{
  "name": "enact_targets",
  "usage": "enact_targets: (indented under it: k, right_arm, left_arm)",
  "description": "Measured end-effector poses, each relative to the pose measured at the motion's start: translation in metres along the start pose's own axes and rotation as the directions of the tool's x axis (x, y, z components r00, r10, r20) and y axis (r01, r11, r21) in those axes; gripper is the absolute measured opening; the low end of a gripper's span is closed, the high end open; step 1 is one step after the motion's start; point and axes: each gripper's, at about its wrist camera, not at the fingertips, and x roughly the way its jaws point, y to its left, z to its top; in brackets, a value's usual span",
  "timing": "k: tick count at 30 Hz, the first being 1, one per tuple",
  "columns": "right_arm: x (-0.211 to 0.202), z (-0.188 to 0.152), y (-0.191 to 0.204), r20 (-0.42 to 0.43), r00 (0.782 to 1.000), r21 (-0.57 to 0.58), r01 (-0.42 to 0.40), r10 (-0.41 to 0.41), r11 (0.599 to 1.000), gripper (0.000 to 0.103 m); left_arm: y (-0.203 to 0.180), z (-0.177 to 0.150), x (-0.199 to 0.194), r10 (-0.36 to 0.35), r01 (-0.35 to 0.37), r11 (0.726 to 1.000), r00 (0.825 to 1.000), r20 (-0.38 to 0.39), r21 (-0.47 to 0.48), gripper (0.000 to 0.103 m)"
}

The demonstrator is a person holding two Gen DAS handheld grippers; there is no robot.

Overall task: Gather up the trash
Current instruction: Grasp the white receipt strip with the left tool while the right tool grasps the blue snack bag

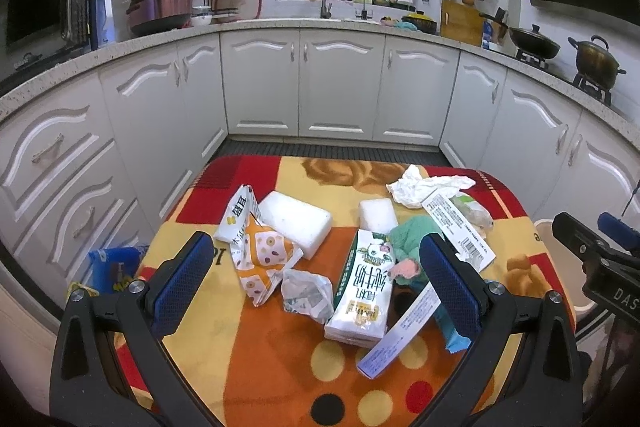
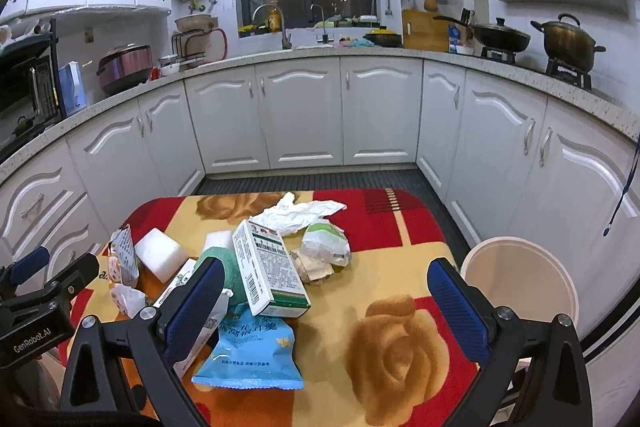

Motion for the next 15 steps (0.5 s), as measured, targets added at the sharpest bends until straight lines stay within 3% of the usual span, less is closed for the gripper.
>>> enact_targets:
  k: [6,11,15]
  right_arm:
    - [0.006,-0.003,-0.002,-0.037,0.999,0.002,-0.021,0.021,1.0,0.101]
    - [0.015,-0.009,-0.004,-0.084,0.995,-0.01,-0.05,0.049,0.999,0.101]
    - [0.022,-0.016,-0.009,-0.137,0.987,0.0,-0.09,0.089,0.996,0.1]
  left_arm:
    - [0.004,-0.006,0.004,-0.072,0.073,0.997,0.995,-0.066,0.02,0.102]
    - [0.0,-0.018,0.007,-0.197,0.208,0.977,0.968,-0.152,0.054,0.103]
    - [-0.016,-0.027,0.014,-0.211,0.234,0.965,0.962,-0.174,0.122,0.102]
